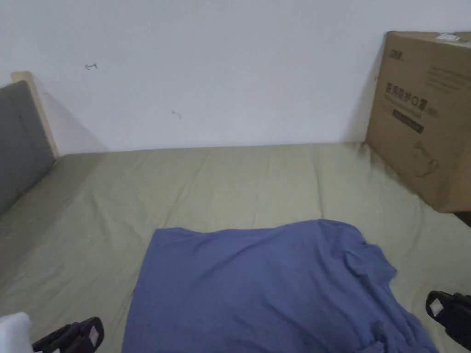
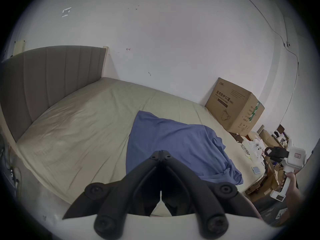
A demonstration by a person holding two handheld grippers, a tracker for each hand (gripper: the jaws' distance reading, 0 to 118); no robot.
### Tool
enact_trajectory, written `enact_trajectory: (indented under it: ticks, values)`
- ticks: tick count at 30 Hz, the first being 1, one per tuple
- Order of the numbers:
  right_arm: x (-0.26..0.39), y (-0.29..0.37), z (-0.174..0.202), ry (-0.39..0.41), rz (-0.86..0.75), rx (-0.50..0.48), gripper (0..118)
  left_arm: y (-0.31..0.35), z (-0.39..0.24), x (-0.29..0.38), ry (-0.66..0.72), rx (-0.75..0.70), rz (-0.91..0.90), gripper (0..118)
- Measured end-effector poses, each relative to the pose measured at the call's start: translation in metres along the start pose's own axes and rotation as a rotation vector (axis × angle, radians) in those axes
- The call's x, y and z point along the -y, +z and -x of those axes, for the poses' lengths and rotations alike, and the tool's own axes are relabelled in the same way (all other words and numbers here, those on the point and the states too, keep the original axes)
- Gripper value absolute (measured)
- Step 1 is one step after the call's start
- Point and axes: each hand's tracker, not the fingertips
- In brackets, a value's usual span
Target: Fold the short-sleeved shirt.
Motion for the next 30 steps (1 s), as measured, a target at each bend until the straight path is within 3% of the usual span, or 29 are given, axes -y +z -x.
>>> enact_trajectory:
  ticks: [4, 6, 7, 8, 9, 10, 14, 17, 18, 19, 20, 22, 24, 27, 28, 29, 30]
  values:
    - [-0.002, 0.004, 0.018, 0.141, -0.006, 0.031, 5, -0.035, 0.025, -0.008, -0.029, -0.092, 0.203, 1]
    - [-0.001, 0.002, 0.023, 0.144, 0.003, 0.008, 5, -0.062, 0.042, -0.007, 0.001, -0.036, 0.306, 19]
    - [0.0, -0.001, 0.026, 0.142, 0.012, -0.003, 5, -0.076, 0.049, -0.003, 0.017, -0.03, 0.346, 62]
    - [0.002, -0.005, 0.027, 0.135, 0.027, -0.015, 5, -0.091, 0.054, 0.003, 0.018, -0.026, 0.401, 96]
    - [0.003, -0.008, 0.028, 0.125, 0.046, -0.028, 5, -0.104, 0.056, 0.009, 0.007, -0.003, 0.426, 110]
    - [0.006, -0.011, 0.029, 0.116, 0.06, -0.037, 5, -0.114, 0.057, 0.015, -0.009, -0.01, 0.446, 111]
    - [0.014, -0.024, 0.027, 0.074, 0.111, -0.058, 5, -0.162, 0.049, 0.044, -0.206, -0.056, 0.574, 110]
    - [0.018, -0.03, 0.025, 0.085, 0.141, -0.043, 5, -0.183, 0.045, 0.063, -0.289, -0.03, 0.631, 105]
    - [0.02, -0.031, 0.024, 0.09, 0.15, -0.036, 5, -0.182, 0.038, 0.069, -0.31, 0.001, 0.635, 88]
    - [0.021, -0.032, 0.023, 0.094, 0.159, -0.03, 5, -0.182, 0.033, 0.072, -0.348, 0.023, 0.631, 34]
    - [0.022, -0.033, 0.021, 0.098, 0.165, -0.024, 5, -0.181, 0.028, 0.075, -0.414, 0.004, 0.62, 3]
    - [0.023, -0.034, 0.017, 0.105, 0.168, -0.005, 5, -0.172, 0.018, 0.081, -0.495, -0.056, 0.549, 3]
    - [0.021, -0.037, 0.004, 0.091, 0.169, 0.011, 5, -0.164, 0.019, 0.08, -0.453, 0.02, 0.527, 3]
    - [0.014, -0.049, -0.032, 0.007, 0.198, 0.055, 5, -0.152, 0.023, 0.077, -0.419, 0.003, 0.499, 3]
    - [0.01, -0.056, -0.044, -0.018, 0.244, 0.065, 16, -0.148, 0.026, 0.075, -0.391, 0.013, 0.491, 3]
    - [0.007, -0.064, -0.054, -0.041, 0.3, 0.081, 46, -0.145, 0.028, 0.074, -0.374, 0.019, 0.485, 3]
    - [0.007, -0.075, -0.067, -0.074, 0.362, 0.106, 86, -0.143, 0.028, 0.07, -0.365, 0.02, 0.478, 3]
